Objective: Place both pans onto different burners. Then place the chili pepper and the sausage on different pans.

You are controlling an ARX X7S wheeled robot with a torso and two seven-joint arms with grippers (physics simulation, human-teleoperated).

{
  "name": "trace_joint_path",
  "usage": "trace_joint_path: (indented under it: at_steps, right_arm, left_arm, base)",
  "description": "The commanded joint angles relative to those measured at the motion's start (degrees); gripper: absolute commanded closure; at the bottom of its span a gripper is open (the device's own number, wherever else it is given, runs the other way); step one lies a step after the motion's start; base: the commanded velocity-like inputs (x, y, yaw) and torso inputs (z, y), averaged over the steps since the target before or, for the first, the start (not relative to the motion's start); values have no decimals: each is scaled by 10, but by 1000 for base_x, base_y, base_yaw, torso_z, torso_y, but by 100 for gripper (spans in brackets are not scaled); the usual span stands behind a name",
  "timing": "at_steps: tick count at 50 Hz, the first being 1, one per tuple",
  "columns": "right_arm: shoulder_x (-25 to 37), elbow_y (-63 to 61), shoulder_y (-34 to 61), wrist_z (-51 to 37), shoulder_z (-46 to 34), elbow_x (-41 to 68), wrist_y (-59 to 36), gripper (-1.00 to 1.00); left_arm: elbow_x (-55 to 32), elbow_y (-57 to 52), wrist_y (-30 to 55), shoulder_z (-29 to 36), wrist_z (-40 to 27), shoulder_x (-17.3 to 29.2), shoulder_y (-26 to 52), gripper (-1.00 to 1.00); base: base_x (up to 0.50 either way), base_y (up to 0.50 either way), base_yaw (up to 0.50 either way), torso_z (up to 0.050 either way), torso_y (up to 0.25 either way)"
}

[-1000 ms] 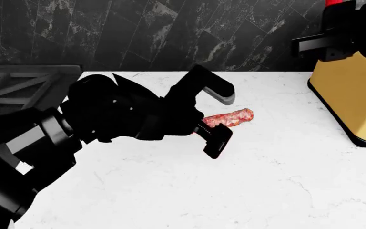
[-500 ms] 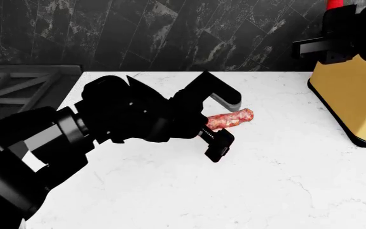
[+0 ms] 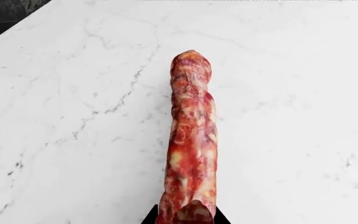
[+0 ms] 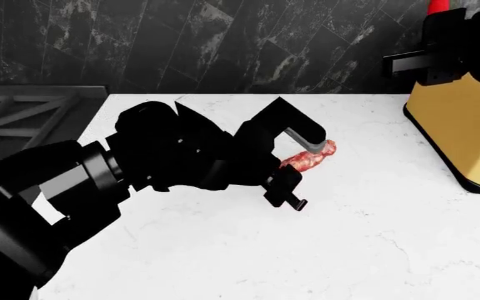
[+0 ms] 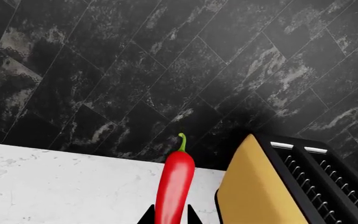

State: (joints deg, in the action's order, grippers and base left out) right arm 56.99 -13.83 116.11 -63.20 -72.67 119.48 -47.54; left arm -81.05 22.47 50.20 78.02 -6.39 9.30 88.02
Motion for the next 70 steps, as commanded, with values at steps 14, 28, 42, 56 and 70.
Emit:
trace_joint_path:
  at_steps: [14, 28, 42, 56, 70]
  right_arm:
    - [8, -13, -5, -3, 4, -5, -1, 100]
    - [0, -22, 23, -15, 23, 5, -2, 100]
    - [-15, -31, 24, -15, 30, -20, 2, 100]
    - [24, -115, 1, 1, 63, -63, 49, 100]
    - [20, -131, 6, 18, 75, -94, 47, 100]
  left_arm:
    - [2, -65, 16, 5, -106, 39, -7, 100]
    - [-92, -190, 50, -68, -252, 127, 51, 100]
    - [-253, -311, 80, -145, -394, 211, 141, 100]
    - [-464, -425, 92, -168, -565, 323, 252, 100]
    - [-508, -436, 101, -167, -590, 351, 288, 100]
  base:
    - [1, 0, 0, 0, 0]
    - [0, 0, 0, 0, 0]
    - [0, 0, 0, 0, 0]
    - [0, 0, 0, 0, 0]
    - [0, 0, 0, 0, 0]
